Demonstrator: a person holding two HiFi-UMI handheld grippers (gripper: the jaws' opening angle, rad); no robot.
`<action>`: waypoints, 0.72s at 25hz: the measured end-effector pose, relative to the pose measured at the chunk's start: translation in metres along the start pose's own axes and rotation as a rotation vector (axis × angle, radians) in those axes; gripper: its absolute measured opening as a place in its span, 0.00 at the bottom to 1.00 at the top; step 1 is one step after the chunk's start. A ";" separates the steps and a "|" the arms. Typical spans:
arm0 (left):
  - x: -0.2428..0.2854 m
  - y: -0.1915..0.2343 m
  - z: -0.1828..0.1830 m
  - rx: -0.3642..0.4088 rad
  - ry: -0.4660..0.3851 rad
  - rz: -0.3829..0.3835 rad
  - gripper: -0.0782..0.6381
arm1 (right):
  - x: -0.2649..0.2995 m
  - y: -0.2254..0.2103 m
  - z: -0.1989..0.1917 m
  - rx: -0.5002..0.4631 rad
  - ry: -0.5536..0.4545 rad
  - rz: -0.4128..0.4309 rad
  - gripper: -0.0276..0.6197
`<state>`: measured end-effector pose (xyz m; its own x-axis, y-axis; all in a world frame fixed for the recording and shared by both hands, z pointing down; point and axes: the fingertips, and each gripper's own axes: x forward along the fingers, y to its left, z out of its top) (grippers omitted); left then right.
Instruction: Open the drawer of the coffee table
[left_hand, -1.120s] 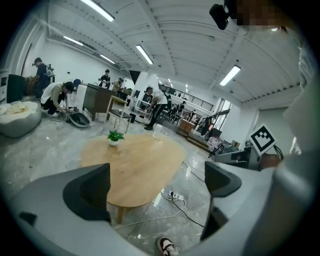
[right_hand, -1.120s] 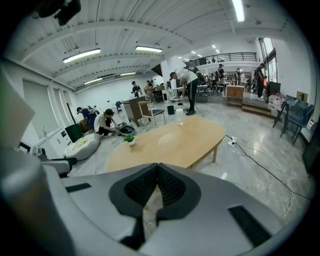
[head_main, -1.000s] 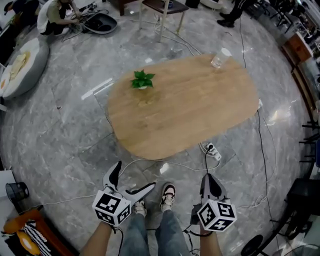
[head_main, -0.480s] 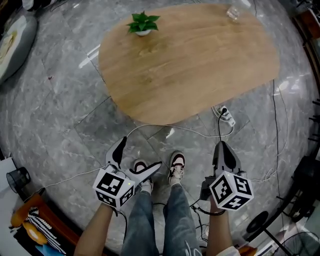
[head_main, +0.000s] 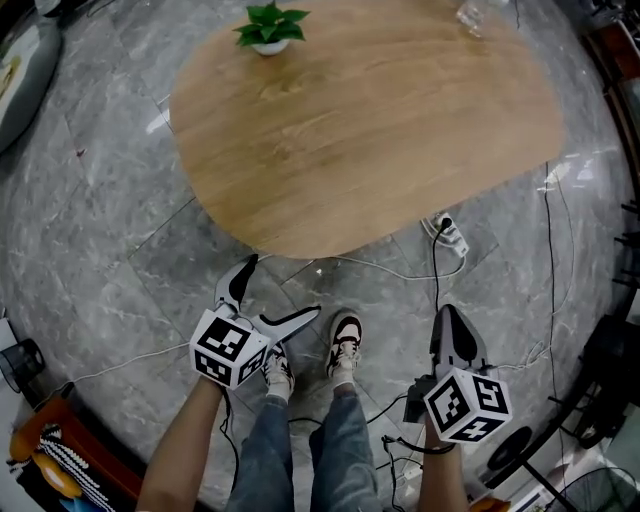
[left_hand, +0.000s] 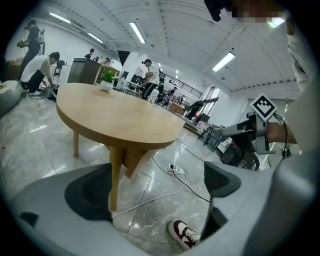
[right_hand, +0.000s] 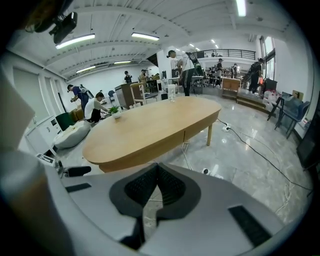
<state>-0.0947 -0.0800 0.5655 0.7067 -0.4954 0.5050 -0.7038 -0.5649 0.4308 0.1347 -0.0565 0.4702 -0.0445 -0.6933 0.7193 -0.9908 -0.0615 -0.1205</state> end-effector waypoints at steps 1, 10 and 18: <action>0.005 0.001 -0.001 0.011 -0.010 -0.004 0.91 | 0.000 -0.003 -0.006 0.004 0.007 -0.003 0.04; 0.035 0.007 0.005 0.150 -0.089 -0.036 0.91 | 0.006 -0.007 -0.037 0.004 0.064 0.002 0.04; 0.045 0.003 0.003 0.242 -0.053 -0.097 0.85 | 0.014 -0.002 -0.036 -0.001 0.074 0.023 0.04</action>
<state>-0.0651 -0.1061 0.5873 0.7771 -0.4617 0.4277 -0.5997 -0.7493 0.2808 0.1315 -0.0402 0.5055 -0.0768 -0.6395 0.7649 -0.9895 -0.0450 -0.1370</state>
